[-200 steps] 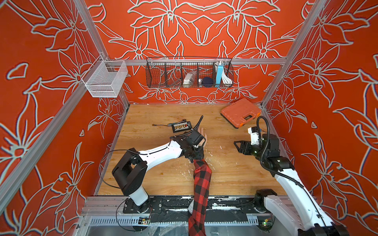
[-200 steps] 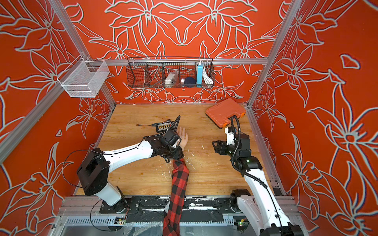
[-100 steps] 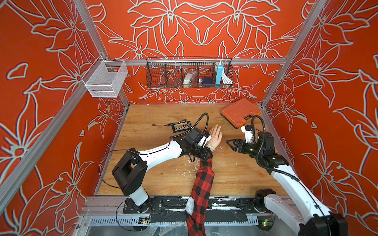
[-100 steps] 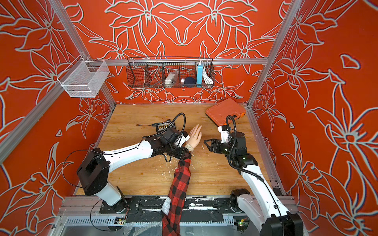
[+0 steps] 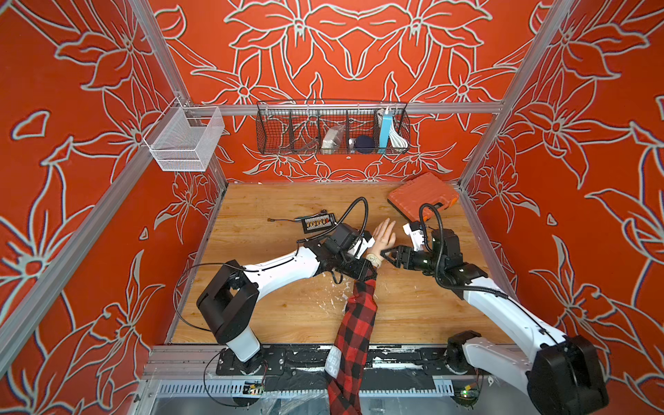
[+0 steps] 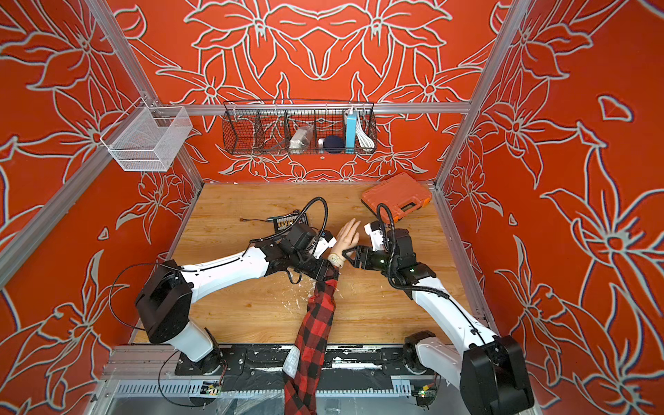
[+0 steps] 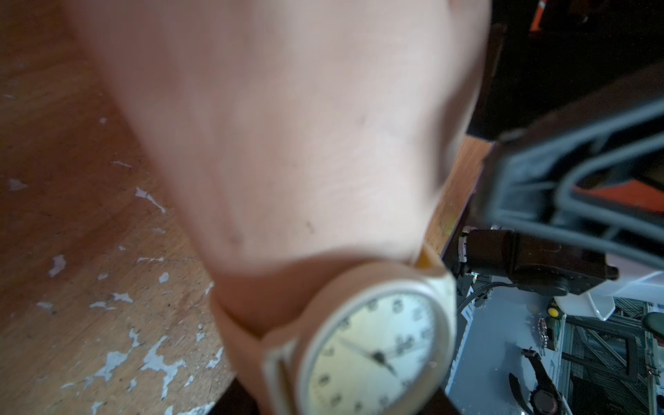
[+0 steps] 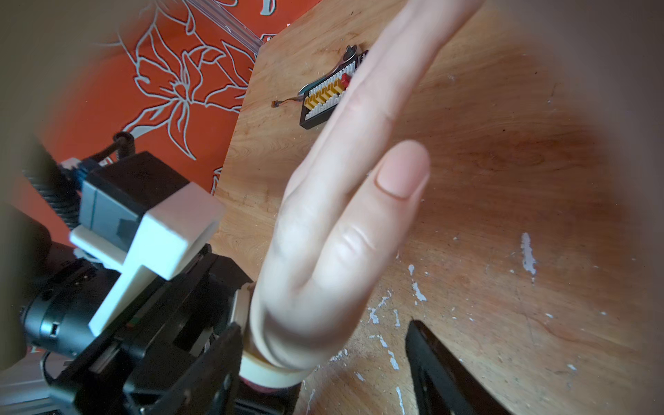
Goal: Take off the watch
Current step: Adjust the hand at the center of the board.
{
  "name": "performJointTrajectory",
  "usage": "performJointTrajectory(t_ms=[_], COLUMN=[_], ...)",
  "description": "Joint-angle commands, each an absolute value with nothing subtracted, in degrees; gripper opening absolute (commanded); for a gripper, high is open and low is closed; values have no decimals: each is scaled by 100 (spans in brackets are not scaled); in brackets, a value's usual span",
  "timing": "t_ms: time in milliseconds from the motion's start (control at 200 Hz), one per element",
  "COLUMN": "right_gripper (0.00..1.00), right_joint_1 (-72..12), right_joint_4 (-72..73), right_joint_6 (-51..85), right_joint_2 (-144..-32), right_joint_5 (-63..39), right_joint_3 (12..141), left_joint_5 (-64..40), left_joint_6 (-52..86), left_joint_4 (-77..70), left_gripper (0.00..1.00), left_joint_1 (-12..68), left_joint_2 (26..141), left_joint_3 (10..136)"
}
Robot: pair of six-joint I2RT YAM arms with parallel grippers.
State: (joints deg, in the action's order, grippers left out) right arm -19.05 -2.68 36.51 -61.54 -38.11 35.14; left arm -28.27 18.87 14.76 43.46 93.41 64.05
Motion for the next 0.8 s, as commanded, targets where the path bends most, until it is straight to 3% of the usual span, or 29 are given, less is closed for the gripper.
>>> performJointTrajectory(t_ms=[0, 145, 390, 796], right_gripper=[73, 72, 72, 75], right_joint_1=[-2012, -2035, -2030, -2062], right_joint_4=[-24, -294, -1267, -1245], right_joint_6=[3909, 3933, 3839, 4598], right_joint_2=[-6234, -6287, -5779, -6669], right_joint_5=[-3568, -3327, -2173, -2483], right_joint_3=[3762, 3911, 3959, 4254], left_joint_5=[-3145, -3502, -5025, -5662], left_joint_6=[1765, 1991, 4004, 4148], left_joint_4=[1020, 728, -1744, -1933], left_gripper=[24, 21, 21, 19], left_joint_1=[4317, 4230, 3513, 3500], left_joint_2=[9259, 9340, 9763, 10328], left_joint_3=[6452, 6344, 5532, 5690])
